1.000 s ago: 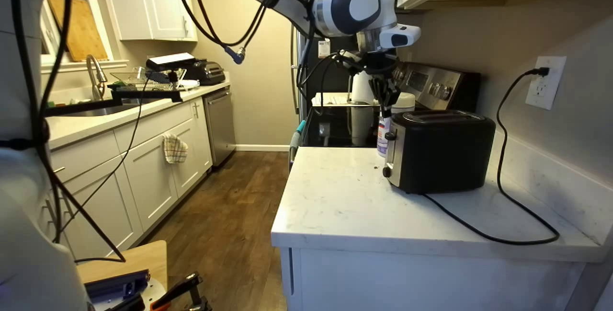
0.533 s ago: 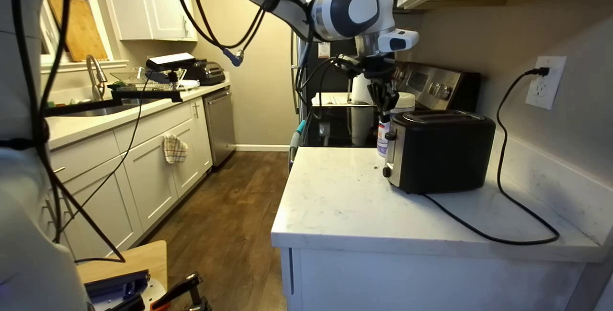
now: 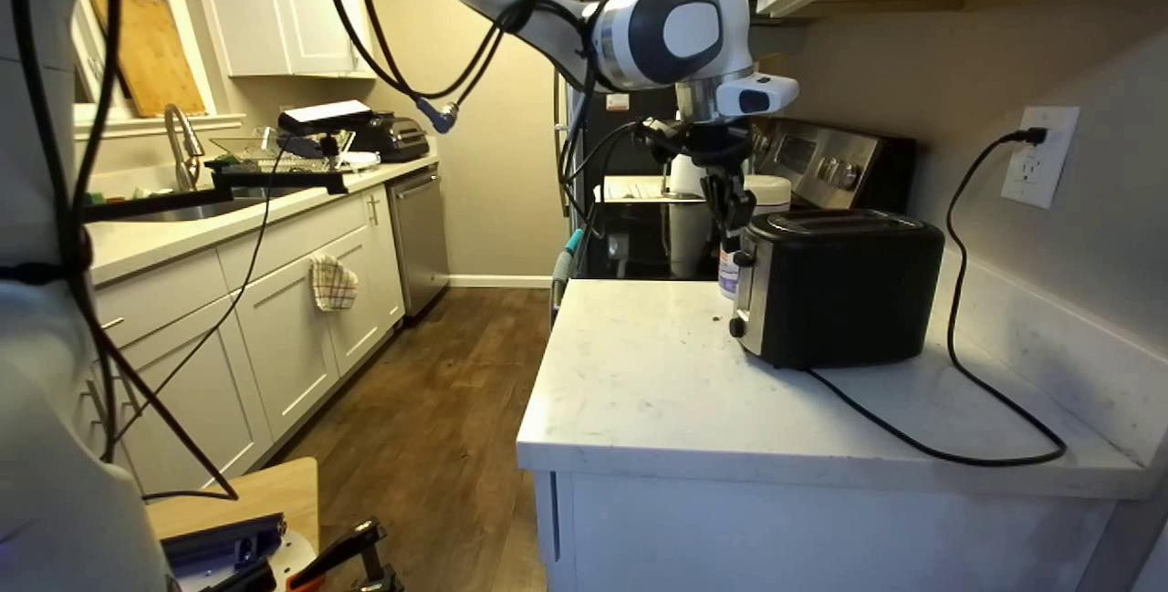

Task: Push the lever of the toaster down

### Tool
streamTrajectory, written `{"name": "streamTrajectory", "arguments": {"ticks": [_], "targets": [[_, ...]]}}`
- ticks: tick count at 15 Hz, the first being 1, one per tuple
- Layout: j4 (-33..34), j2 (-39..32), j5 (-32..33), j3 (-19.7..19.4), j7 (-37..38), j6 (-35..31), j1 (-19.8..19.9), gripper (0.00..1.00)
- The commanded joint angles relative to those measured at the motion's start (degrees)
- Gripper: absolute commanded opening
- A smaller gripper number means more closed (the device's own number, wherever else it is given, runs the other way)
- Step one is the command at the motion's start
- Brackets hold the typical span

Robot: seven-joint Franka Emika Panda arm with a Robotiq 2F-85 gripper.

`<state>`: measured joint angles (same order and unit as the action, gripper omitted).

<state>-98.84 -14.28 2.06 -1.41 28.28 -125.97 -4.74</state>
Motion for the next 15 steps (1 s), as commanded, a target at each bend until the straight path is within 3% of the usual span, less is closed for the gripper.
{"name": "streamTrajectory", "arguments": {"ticks": [1, 15], "targets": [[-3.0, 2.0, 2.2, -0.7, 3.3, -0.7, -0.6, 0.00], [-0.9, -2.9, 0.5, -0.7, 3.5, -1.7, -0.4, 0.00]]}}
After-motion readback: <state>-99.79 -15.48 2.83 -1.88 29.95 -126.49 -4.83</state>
